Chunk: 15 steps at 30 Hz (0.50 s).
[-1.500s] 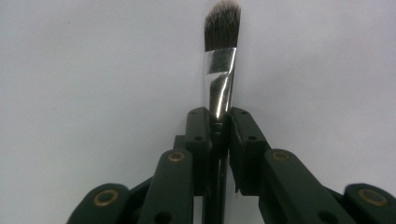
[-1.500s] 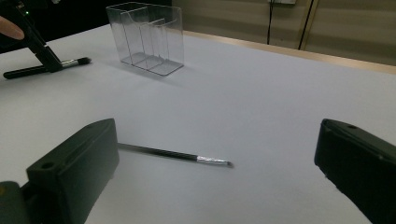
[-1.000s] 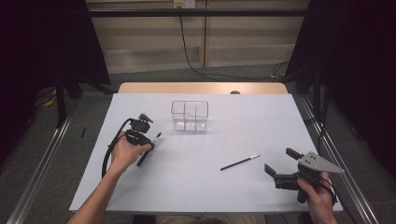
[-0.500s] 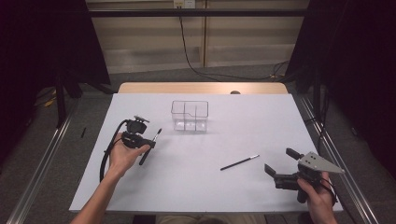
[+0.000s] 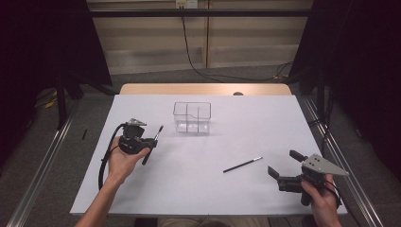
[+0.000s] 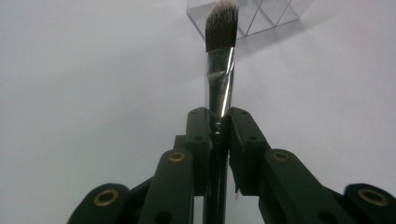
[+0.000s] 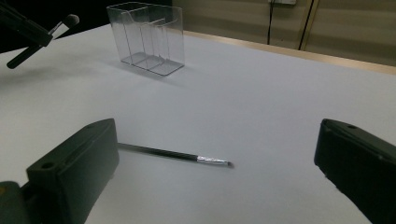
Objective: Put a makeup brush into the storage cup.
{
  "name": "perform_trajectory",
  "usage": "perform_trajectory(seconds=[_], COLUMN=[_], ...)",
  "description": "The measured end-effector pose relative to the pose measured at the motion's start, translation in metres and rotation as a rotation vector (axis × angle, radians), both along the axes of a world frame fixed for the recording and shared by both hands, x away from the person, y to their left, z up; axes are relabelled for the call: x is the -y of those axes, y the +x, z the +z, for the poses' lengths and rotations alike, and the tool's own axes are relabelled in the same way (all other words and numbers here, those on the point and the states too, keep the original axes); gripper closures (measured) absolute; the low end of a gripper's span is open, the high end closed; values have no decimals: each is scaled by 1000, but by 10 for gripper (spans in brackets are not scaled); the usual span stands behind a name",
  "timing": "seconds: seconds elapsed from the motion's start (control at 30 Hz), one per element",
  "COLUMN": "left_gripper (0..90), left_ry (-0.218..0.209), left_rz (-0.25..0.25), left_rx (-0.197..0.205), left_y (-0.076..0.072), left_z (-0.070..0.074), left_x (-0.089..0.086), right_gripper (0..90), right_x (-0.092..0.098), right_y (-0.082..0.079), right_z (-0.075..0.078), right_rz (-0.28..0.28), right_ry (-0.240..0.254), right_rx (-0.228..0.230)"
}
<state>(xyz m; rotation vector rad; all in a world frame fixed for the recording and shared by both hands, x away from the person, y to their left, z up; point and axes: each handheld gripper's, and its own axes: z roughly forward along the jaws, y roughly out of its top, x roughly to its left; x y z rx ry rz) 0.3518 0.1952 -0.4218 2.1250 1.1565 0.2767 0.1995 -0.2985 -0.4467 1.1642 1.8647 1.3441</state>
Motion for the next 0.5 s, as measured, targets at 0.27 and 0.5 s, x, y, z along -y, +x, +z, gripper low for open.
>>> perform_trajectory(seconds=[0.27,0.5], left_gripper=[791,791], left_ry=[-65,-125], left_rz=[-14,-36], left_rx=[97,179], left_y=[-7,-12], left_z=[5,8], left_x=[-1,-1], right_gripper=[0,0], right_x=[0,0], right_y=[0,0], right_z=[0,0], right_rz=[-1,-1], right_ry=[-1,0], right_rx=[-1,0])
